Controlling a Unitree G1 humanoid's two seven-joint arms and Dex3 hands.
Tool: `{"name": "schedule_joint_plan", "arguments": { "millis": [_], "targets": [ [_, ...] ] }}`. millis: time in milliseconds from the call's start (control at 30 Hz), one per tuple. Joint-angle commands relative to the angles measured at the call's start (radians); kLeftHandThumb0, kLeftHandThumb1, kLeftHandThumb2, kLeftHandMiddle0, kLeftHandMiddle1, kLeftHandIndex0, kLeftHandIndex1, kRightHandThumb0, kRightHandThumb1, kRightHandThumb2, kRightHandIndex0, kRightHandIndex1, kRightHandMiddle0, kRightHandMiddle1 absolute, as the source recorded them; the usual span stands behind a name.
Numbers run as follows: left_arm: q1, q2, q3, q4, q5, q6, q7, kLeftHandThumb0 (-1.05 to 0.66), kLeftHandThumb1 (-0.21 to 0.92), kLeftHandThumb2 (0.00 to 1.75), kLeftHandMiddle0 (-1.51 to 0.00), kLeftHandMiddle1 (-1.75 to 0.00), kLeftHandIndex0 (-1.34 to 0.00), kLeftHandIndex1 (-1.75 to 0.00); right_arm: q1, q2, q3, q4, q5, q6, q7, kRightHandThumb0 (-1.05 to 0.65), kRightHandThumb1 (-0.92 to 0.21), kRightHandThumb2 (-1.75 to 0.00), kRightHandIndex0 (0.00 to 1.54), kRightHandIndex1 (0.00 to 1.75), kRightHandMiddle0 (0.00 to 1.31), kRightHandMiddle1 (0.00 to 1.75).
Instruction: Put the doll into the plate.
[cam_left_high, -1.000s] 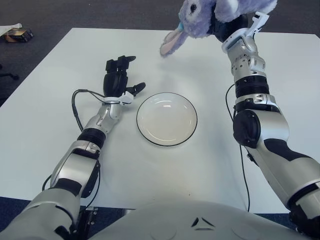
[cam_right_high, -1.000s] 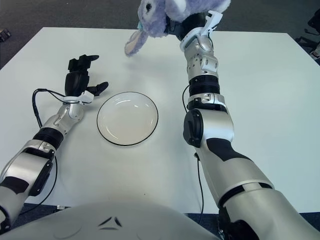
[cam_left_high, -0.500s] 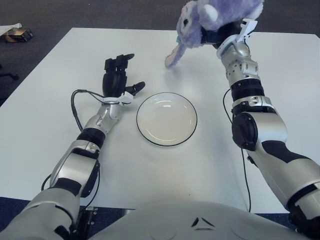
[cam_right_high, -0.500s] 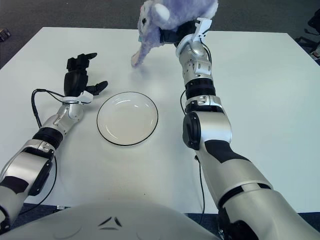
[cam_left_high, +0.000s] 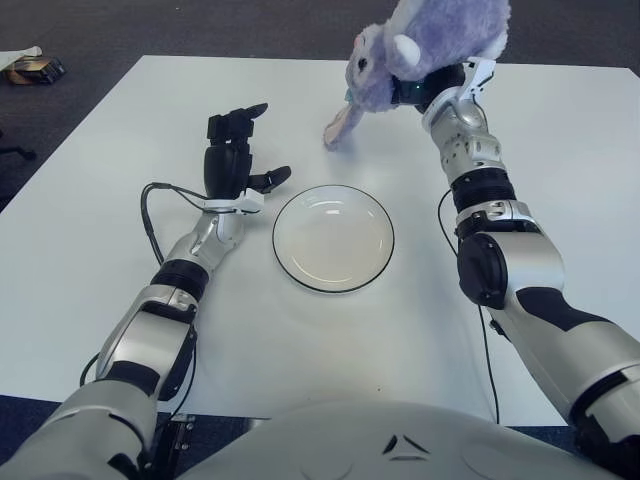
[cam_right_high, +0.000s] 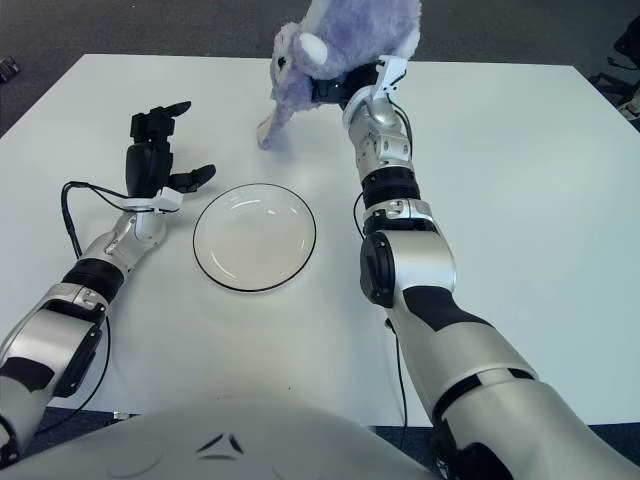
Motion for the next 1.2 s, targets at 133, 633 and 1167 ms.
{"name": "schedule_joint_plan", "arguments": {
  "millis": [133, 633, 1167],
  "targets": [
    [0.103, -0.04, 0.011, -0.15, -0.016, 0.096, -0.063, -0.66, 0.62, 0.71, -0.02, -0.94, 0.0, -0.81, 0.029, 0.038, 0.003, -0.018, 0.008, 0.026, -0.013, 0.0, -0.07, -1.53, 0.9, 1.5, 0.58, 1.75],
    [0.132, -0.121, 0.046, -0.51, -0.105, 0.351, -0.363, -0.96, 0.82, 0.31, -0.02, -0.74, 0.0, -0.58, 0.078, 0.068, 0.028, -0.033, -0.002, 0.044, 0.01, 0.0, -0.08, -1.53, 0.86, 1.57, 0.56, 1.75],
    [0.079, -0.111, 0.023, -0.609, -0.09, 0.584, -0.654, -1.05, 0.9, 0.14, 0.0, -0.33, 0.0, -0.01, 0.113, 0.075, 0.049, -0.087, 0.0, 0.076, 0.013, 0.0, -0.09, -1.54, 0.84, 1.61, 0.55, 1.75]
  ]
}}
